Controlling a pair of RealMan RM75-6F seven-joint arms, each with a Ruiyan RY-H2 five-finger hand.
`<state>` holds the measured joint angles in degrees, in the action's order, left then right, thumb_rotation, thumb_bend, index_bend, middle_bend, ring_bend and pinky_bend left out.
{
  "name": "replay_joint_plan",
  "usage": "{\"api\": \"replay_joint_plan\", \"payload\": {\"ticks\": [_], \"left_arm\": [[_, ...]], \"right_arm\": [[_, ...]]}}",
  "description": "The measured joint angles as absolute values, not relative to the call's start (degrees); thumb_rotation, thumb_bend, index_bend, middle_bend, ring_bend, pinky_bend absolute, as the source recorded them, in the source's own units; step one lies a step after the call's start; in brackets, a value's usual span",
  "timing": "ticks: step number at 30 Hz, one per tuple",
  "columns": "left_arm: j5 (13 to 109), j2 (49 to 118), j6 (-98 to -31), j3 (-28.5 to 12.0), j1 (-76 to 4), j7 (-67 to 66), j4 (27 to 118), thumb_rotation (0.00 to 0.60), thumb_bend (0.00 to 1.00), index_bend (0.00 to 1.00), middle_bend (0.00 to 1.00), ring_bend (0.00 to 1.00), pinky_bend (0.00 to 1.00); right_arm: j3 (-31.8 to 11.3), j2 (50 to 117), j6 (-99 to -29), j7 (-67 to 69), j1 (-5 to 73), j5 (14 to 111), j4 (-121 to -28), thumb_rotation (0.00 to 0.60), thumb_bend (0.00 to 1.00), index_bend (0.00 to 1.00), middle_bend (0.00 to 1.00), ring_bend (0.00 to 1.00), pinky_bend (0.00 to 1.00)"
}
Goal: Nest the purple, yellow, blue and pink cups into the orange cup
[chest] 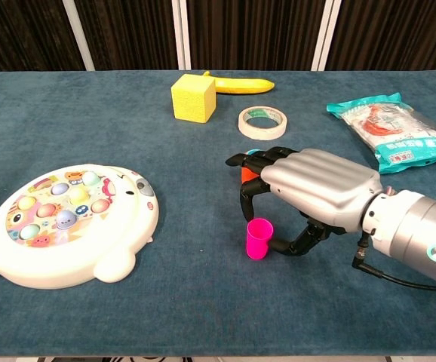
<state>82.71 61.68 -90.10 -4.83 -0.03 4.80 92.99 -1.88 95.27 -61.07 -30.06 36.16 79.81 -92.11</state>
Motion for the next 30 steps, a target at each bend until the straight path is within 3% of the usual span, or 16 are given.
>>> {"api": "replay_joint_plan", "payload": {"ticks": [20,30], "left_arm": [[82.6,61.7,-90.0,-4.9,0.0,4.9,93.0,0.6,0.3,0.04,0.05,0.0,0.0],[82.7,61.6,-90.1,-4.9,0.0,5.0,93.0,0.6,0.3,0.04,0.05,0.0,0.0]], "right_arm": [[-2.7,96.0,-61.0,-30.3,36.1,79.3,-92.0,0.6,0.4,0.51,0.0,0.09,0.09],[-4.5,93.2,-61.2,-31.2,36.3,78.3,-96.0,0.6,0.4,0.51,0.0,0.09,0.09]]}}
